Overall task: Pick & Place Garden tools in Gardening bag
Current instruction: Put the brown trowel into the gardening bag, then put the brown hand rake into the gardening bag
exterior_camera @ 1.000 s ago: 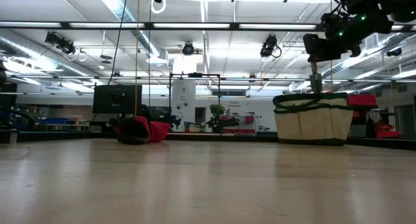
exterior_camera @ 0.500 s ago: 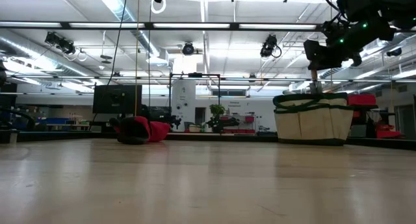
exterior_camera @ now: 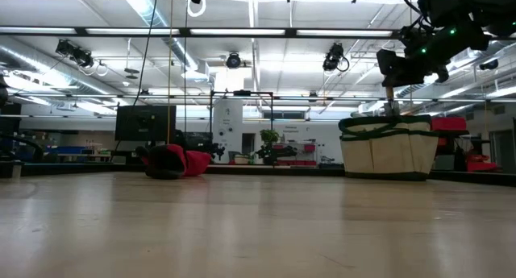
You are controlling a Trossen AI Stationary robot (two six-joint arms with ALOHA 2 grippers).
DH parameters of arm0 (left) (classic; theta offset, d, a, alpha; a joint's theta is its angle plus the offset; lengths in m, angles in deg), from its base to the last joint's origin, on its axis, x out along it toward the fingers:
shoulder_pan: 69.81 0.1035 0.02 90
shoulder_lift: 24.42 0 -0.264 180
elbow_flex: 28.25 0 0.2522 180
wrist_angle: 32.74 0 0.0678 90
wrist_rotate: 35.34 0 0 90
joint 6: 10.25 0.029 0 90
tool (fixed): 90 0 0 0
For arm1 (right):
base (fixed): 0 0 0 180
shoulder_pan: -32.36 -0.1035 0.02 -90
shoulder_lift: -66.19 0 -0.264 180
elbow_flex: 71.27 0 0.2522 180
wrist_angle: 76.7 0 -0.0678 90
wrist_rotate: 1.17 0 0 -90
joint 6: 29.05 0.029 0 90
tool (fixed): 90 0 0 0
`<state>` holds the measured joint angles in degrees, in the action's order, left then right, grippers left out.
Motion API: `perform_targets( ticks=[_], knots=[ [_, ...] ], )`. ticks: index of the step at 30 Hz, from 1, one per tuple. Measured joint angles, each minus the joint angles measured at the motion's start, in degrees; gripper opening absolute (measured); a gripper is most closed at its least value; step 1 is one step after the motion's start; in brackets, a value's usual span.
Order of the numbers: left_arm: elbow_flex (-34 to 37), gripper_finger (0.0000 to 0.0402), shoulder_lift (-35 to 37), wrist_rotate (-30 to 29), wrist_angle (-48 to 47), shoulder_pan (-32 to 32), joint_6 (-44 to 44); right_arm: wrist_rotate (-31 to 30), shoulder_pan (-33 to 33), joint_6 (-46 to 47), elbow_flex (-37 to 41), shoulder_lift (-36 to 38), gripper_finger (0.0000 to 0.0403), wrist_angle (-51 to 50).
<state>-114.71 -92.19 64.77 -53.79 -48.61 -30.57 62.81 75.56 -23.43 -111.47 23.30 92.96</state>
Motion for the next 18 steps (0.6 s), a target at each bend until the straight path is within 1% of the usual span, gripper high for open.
perform_targets(
  ticks=[6, 18],
  knots=[
    [0.0, 0.0115, 0.0, 0.0, 0.0, 0.0, 0.0, 0.0, 0.0, 3.2, 0.0, 0.0, 0.0100, 0.0],
    [0.0, 0.0115, 0.0, 0.0, 0.0, 0.0, 0.0, 0.0, 0.0, 6.1, 0.0, 0.0, 0.0190, -0.6]
  ],
)
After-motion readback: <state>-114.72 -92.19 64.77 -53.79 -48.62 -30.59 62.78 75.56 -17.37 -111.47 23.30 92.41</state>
